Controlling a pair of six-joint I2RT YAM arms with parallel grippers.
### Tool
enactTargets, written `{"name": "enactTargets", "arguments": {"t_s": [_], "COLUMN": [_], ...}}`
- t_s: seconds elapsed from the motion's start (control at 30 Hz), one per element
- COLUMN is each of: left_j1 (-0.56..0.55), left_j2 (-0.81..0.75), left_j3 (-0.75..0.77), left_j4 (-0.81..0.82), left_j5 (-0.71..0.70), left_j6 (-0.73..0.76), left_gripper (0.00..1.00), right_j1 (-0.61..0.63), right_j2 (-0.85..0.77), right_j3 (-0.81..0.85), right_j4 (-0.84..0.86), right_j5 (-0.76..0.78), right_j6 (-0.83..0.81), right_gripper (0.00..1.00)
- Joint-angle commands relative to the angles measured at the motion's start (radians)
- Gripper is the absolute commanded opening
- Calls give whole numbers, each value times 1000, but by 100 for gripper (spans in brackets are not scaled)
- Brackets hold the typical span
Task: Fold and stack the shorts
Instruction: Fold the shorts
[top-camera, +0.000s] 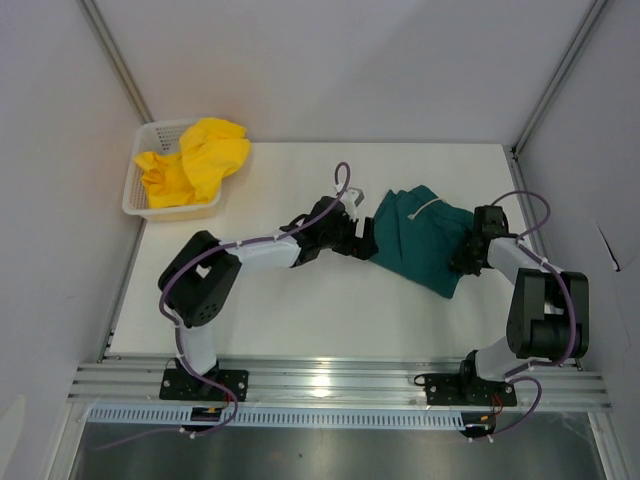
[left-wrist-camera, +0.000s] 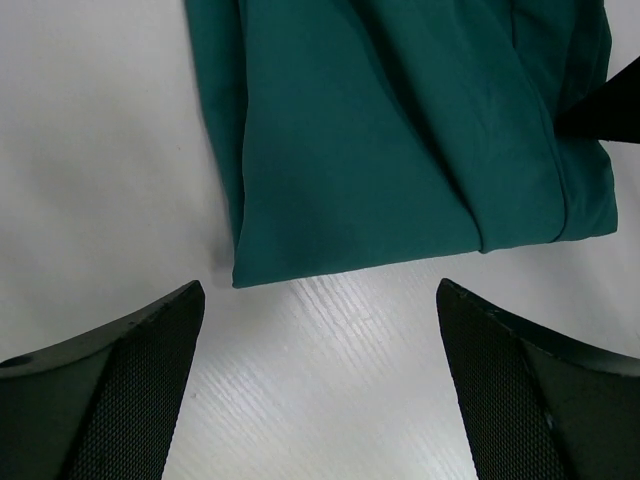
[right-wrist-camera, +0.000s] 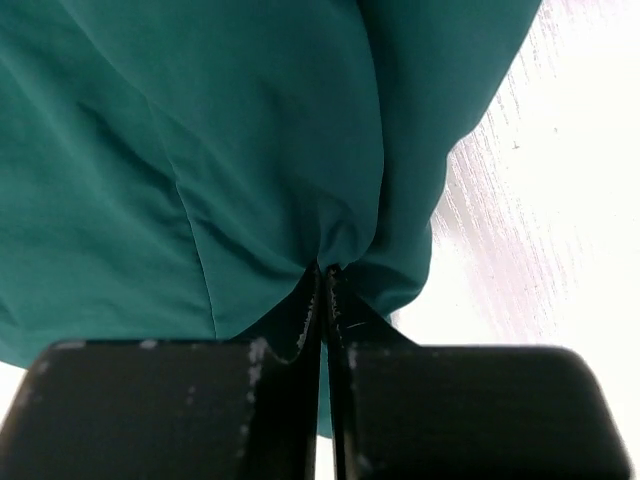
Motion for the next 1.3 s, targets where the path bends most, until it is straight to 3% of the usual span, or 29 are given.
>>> {"name": "enactTargets", "arguments": {"t_s": [0.0, 0.2, 0.4, 0.73, 0.87, 0.9, 0.97, 1.27], "left_j1": [7, 8, 14, 13, 16, 16, 16, 56], "left_j2": [29, 93, 141, 241, 258, 258, 256, 196], "left_j3": [63, 114, 149, 270, 286, 284, 277, 166], "left_j4": [44, 31, 40, -43, -58, -57, -54, 6], "left_j5": [46, -10, -32, -26, -26, -20, -8, 46], "left_j6": [24, 50, 53, 50, 50, 50, 46, 12], "left_gripper": [97, 92, 76, 67, 40, 23, 0, 0], "right_j1": [-14, -16, -16, -16, -16, -16, -17, -54], "right_j2": [-31, -41, -55, -58, -58, -58, -55, -50], "right_j3": [-37, -63, -78, -77, -75, -75, -72, -49], "right_j4": [59, 80, 94, 91, 90, 90, 90, 64], "right_j5": [5, 13, 10, -1, 1, 2, 4, 7], "right_j6": [8, -1, -3, -8, -6, -6, -1, 8], "right_gripper": [0, 0, 0, 0, 0, 0, 0, 0]}}
